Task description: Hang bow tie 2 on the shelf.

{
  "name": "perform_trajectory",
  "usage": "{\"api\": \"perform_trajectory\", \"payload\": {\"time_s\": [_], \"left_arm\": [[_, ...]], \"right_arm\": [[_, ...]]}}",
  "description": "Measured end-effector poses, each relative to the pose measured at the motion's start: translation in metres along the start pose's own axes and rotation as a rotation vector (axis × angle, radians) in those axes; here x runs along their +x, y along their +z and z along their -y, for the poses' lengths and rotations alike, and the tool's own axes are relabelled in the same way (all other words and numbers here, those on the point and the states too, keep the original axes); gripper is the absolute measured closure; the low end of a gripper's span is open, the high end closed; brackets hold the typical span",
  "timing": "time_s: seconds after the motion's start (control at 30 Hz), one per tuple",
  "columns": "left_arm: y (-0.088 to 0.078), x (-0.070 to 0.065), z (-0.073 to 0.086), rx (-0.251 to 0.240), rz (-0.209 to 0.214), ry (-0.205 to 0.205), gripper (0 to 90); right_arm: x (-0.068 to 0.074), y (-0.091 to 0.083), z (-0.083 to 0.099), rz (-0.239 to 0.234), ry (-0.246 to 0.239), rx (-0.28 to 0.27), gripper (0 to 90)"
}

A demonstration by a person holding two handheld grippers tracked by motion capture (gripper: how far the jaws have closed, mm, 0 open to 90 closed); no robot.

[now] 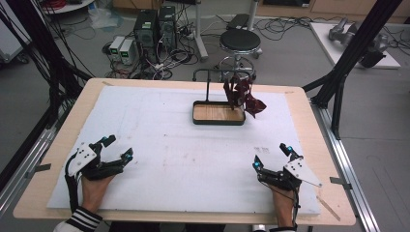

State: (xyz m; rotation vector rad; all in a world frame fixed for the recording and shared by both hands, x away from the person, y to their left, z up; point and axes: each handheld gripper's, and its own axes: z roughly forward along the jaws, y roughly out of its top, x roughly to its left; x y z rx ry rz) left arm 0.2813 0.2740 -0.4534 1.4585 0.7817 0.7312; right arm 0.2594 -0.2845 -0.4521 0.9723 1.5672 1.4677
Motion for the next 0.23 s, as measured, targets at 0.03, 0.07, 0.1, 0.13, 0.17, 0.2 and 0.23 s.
{"api": "perform_trajectory", "payload": {"time_s": [0.03, 0.07, 0.1, 0.13, 0.17, 0.2, 0.23], "left_arm": [[0.0, -0.0003, 0.0, 0.0, -0.001, 0.0, 16.3], [0.0001, -0.0003, 0.0, 0.0, -0.001, 0.001, 16.3], [0.0001, -0.0004, 0.0, 0.0, 0.0, 0.001, 16.3], [0.0001, -0.0004, 0.0, 0.0, -0.001, 0.001, 16.3], [0.0001, -0.0004, 0.0, 0.001, -0.001, 0.001, 16.3], [0.0002, -0.0004, -0.0001, 0.001, 0.0, 0.003, 16.3], [0.0003, -0.0002, -0.0001, 0.003, 0.001, 0.003, 16.3]], "right_arm": [[-0.0003, 0.0007, 0.0014, -0.004, 0.001, 0.007, 0.6], [-0.0005, 0.0008, 0.0011, -0.009, -0.007, 0.002, 0.6], [-0.0006, 0.0008, 0.0012, 0.001, -0.017, 0.004, 0.6], [-0.0006, 0.0004, 0.0015, 0.0, -0.005, 0.006, 0.6], [-0.0018, 0.0003, 0.0016, 0.003, -0.006, 0.001, 0.6], [-0.0029, 0.0003, 0.0019, 0.002, -0.001, -0.007, 0.6], [-0.003, -0.0006, 0.0022, 0.001, 0.016, -0.006, 0.6]]}}
